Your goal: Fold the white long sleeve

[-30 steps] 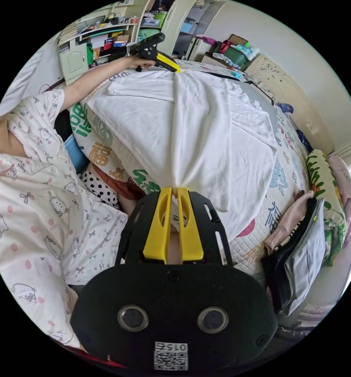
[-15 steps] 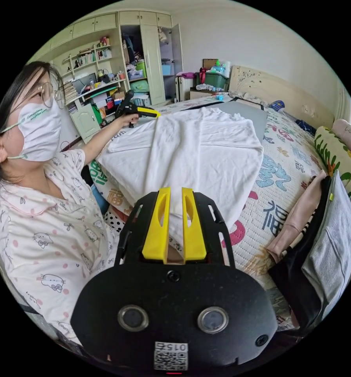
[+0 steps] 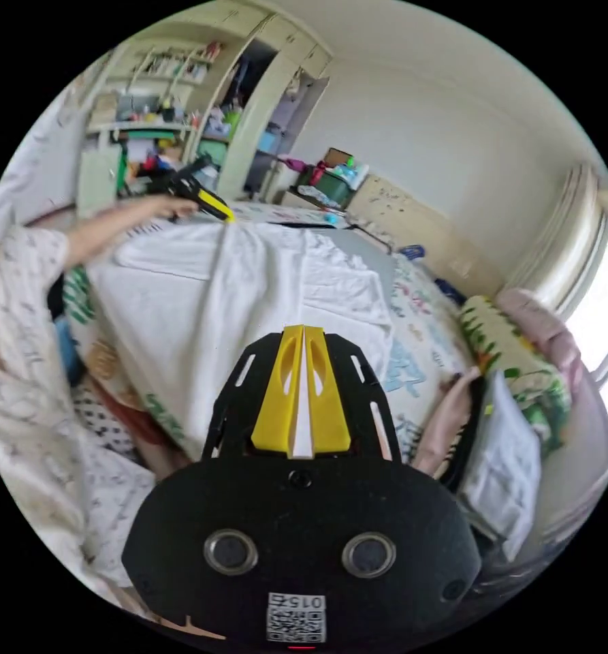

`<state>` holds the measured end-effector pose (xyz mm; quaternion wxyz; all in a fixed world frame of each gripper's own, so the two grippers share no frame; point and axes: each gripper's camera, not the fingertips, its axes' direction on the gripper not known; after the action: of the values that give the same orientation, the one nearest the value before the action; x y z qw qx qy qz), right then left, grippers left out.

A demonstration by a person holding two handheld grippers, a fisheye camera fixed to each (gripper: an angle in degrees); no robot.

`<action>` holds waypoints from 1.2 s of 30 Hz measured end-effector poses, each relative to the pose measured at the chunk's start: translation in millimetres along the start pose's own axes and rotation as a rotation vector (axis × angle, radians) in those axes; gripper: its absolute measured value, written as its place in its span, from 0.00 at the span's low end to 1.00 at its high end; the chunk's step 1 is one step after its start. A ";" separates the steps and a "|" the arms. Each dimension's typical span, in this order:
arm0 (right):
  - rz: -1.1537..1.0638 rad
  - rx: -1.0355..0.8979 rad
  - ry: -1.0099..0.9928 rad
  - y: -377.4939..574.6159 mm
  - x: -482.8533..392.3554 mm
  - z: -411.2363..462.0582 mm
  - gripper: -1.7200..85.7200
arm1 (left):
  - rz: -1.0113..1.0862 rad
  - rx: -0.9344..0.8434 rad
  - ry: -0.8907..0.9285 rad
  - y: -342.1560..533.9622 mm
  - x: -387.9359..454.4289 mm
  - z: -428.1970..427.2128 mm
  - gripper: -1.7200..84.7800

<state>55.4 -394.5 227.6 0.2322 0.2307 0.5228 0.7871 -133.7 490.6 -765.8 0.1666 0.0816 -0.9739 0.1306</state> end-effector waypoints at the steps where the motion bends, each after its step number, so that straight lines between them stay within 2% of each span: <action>1: -0.080 -0.059 0.179 -15.1 -16.7 29.4 0.01 | 0.001 0.001 -0.001 0.0 0.4 -0.1 0.02; 5: -0.430 -0.235 0.795 -45.1 -77.8 166.8 0.01 | -0.002 0.007 0.004 0.2 -0.1 -1.0 0.02; 8: -0.609 -0.292 0.998 -44.2 -101.1 251.7 0.01 | 0.000 0.017 0.013 0.4 -0.1 -2.7 0.02; 9: -0.636 -0.305 0.996 -43.4 -103.6 264.4 0.01 | 0.001 0.019 0.015 0.3 0.0 -3.0 0.02; 11: -0.673 -0.423 0.871 -47.5 -98.6 290.1 0.01 | 0.010 0.025 0.023 -0.2 1.5 -4.0 0.02; 16: -0.857 -0.553 1.041 -38.1 -101.0 337.6 0.01 | 0.077 0.021 0.027 -3.4 14.2 -4.0 0.02; 20: -0.880 -0.579 0.977 -32.8 -93.8 364.4 0.01 | 0.083 0.006 0.013 -7.7 18.2 -2.1 0.02; 36: -0.873 -0.573 0.991 -14.7 -67.1 433.6 0.01 | 0.081 0.005 0.014 -19.1 24.7 -5.2 0.02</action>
<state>372.7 -119.7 356.2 0.3125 -0.4538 0.3842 0.7408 -151.3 471.1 -748.1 0.1677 0.0415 -0.9749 0.1402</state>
